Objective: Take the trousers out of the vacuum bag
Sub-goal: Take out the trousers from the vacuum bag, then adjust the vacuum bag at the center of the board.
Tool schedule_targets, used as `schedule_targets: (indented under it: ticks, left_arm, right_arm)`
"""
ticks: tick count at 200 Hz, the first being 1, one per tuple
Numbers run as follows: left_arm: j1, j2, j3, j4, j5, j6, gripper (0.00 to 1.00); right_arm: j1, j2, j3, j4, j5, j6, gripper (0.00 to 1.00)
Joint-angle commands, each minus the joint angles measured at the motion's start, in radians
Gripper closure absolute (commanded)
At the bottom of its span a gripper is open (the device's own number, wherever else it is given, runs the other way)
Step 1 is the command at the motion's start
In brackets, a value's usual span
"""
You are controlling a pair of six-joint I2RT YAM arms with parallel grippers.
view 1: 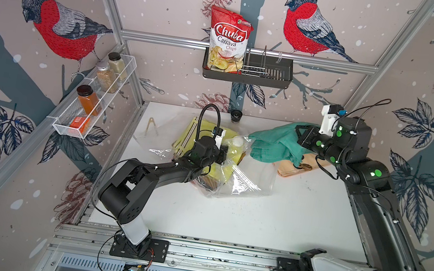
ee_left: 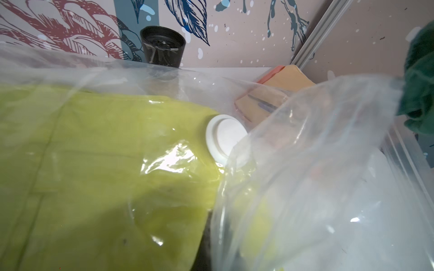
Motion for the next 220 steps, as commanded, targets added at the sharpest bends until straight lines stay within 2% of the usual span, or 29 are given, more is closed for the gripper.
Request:
schedule_targets:
  ticks: [1,100,147,205,220]
  left_arm:
    - [0.039,-0.015,0.0,-0.001,-0.012,-0.014,1.0]
    - [0.188,-0.075,-0.002,-0.063,-0.034,-0.05,1.0]
    - [0.238,-0.17,0.031,-0.111,-0.088,-0.048,1.0]
    - [0.294,-0.211,0.123,-0.163,-0.076,-0.043,1.0]
    - [0.311,-0.21,0.182,-0.179,-0.066,-0.049,1.0]
  right_arm:
    - [-0.021,0.0,0.031,0.041,0.014,-0.028,1.0]
    - [-0.081,0.007,0.1,-0.02,0.003,-0.053,1.0]
    - [-0.105,-0.053,-0.073,0.025,0.003,-0.028,1.0]
    - [-0.115,-0.113,-0.28,0.046,-0.032,-0.002,1.0]
    - [-0.115,-0.119,-0.31,0.059,-0.047,0.005,1.0]
